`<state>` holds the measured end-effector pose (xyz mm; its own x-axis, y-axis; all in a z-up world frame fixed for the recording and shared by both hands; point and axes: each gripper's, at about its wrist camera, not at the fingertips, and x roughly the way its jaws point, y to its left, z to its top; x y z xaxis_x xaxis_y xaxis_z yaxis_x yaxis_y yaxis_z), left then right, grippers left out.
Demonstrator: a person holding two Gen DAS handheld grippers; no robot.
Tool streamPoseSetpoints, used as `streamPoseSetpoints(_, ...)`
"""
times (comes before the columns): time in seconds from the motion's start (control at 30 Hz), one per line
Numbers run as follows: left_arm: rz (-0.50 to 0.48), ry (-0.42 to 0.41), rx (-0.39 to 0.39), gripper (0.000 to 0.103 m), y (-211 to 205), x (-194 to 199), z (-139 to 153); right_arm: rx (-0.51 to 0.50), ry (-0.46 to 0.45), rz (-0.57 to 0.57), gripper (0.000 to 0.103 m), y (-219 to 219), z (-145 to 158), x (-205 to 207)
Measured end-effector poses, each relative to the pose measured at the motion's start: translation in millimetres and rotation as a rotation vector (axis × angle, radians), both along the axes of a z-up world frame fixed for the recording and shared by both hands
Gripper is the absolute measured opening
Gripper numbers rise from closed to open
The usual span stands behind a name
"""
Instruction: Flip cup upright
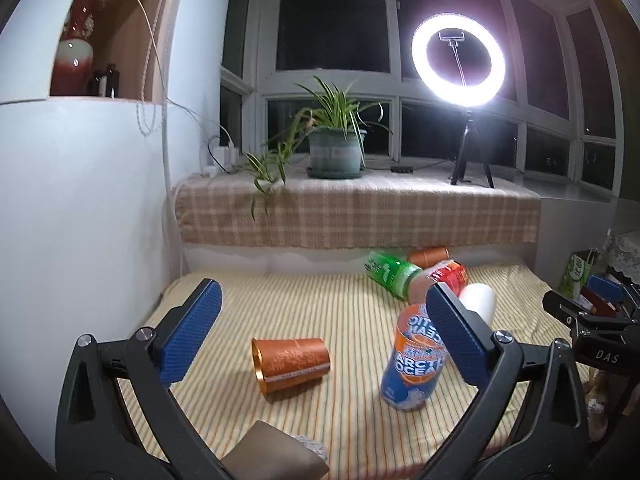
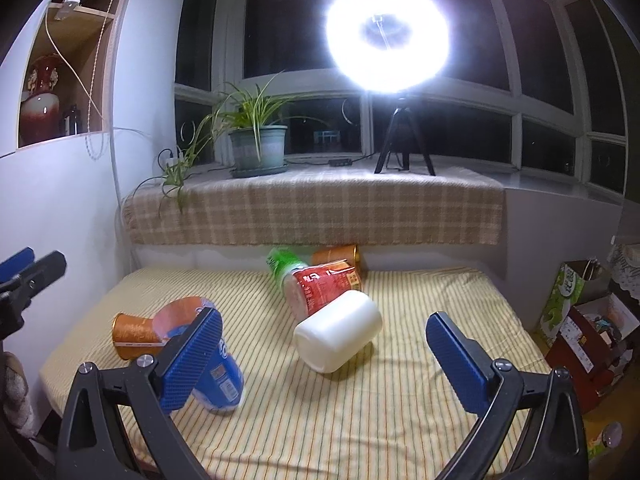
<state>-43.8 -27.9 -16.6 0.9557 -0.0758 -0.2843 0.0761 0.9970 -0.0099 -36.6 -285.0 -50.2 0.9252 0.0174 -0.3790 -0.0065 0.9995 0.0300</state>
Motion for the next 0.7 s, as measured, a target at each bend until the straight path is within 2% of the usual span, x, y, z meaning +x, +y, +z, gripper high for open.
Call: streamPoseSetpoints(0.7, -0.004, 0.035, -0.009, 0.103, 1.6, 5.4, -4.3, -0.018, 0.006, 0.01, 0.103, 7.6, -4.4, 3.5)
